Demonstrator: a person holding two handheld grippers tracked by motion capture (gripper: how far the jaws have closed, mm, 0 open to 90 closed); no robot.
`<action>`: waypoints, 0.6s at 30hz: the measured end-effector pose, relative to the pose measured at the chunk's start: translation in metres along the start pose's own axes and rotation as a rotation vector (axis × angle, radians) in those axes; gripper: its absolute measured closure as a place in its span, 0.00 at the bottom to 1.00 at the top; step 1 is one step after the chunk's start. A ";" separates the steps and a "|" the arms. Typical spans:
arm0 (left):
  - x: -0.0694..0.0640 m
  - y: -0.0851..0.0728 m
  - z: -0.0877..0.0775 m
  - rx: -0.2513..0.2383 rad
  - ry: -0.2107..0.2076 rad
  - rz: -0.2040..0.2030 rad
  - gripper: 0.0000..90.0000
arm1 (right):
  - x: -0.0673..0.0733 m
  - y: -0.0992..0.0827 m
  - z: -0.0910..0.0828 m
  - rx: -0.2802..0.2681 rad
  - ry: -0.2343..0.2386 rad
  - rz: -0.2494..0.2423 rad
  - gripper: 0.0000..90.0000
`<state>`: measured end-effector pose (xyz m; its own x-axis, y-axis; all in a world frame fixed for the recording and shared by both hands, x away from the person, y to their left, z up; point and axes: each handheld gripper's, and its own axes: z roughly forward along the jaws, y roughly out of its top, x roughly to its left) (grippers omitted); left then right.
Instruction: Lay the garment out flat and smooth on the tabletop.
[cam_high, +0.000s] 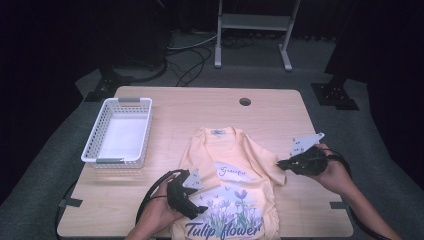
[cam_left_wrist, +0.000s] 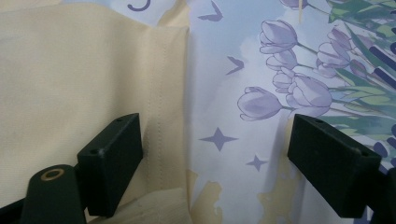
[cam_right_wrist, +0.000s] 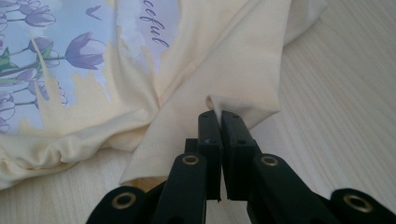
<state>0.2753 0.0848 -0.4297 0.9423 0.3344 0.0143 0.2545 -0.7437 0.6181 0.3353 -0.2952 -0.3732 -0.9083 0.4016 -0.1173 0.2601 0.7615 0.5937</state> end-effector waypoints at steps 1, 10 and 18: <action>0.000 0.000 0.000 0.000 0.000 0.000 0.19 | 0.000 -0.001 -0.001 0.000 -0.002 0.003 0.97; 0.000 0.000 0.000 0.002 0.002 0.000 0.19 | -0.005 -0.012 -0.008 0.007 -0.024 0.026 0.97; 0.000 0.001 0.000 0.011 0.004 0.001 0.19 | -0.010 -0.024 -0.014 0.012 -0.049 0.062 0.97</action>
<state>0.2755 0.0835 -0.4290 0.9419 0.3355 0.0180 0.2557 -0.7505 0.6094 0.3338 -0.3245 -0.3748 -0.8734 0.4722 -0.1192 0.3197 0.7404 0.5912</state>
